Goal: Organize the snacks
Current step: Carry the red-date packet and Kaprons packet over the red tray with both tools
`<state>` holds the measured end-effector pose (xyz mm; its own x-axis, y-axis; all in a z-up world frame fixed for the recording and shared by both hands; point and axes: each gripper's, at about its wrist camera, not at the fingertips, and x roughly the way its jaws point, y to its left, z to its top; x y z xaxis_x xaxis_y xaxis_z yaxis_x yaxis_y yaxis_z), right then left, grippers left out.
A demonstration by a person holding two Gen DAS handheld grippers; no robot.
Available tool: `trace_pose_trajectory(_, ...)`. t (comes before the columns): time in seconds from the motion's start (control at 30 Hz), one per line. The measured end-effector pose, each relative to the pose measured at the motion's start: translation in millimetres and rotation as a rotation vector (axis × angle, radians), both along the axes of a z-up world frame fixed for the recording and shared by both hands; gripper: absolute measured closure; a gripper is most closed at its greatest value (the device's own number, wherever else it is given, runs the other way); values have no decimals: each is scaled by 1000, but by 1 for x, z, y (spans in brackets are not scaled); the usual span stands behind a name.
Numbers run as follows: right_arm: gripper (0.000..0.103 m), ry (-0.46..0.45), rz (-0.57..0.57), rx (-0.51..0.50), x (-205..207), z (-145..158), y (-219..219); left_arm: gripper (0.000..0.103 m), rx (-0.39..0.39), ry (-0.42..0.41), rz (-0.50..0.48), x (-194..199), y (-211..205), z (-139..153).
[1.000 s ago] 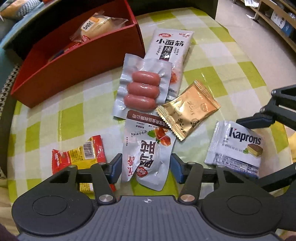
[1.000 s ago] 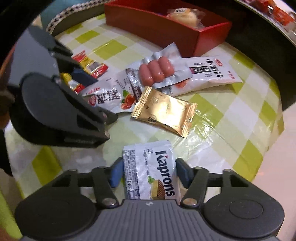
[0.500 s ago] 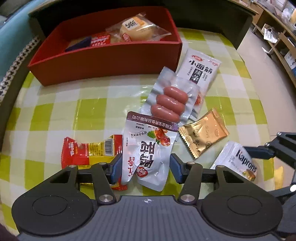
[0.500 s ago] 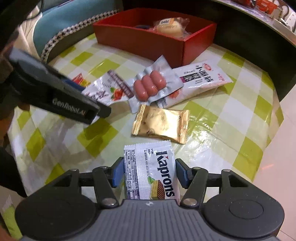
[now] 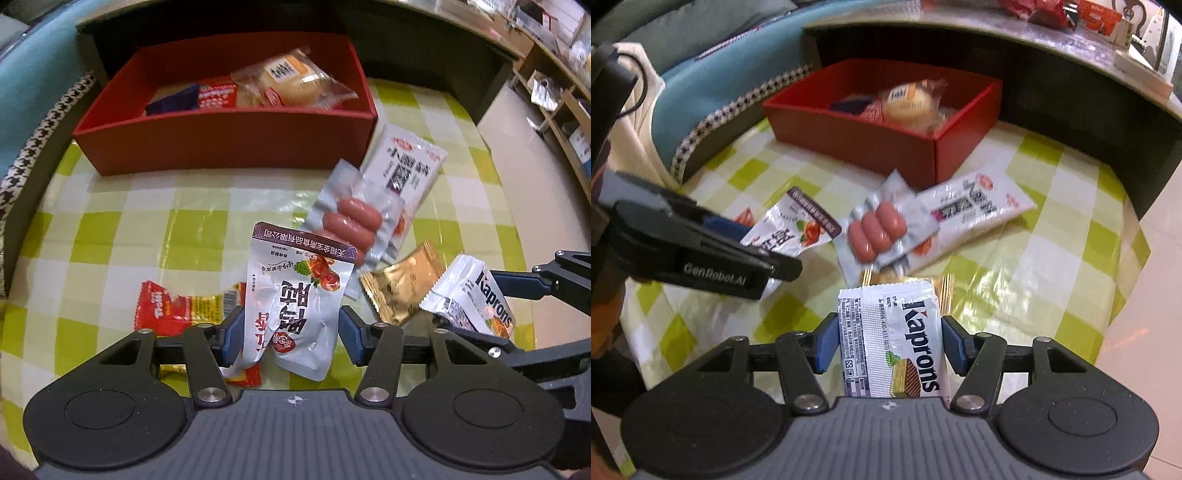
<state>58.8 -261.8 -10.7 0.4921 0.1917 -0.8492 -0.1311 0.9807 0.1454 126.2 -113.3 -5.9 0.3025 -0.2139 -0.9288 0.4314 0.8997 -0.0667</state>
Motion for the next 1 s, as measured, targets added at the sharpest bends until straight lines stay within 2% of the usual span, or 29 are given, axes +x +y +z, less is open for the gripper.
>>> trace_pose_trajectory(0.43,42,-114,-24,19,57,39,11,42,-85,-58,118,37,14,34)
trace_pose_trajectory(1.0,42,-150,-79,47,121,46,0,42,-120,-98,207,98,13,49)
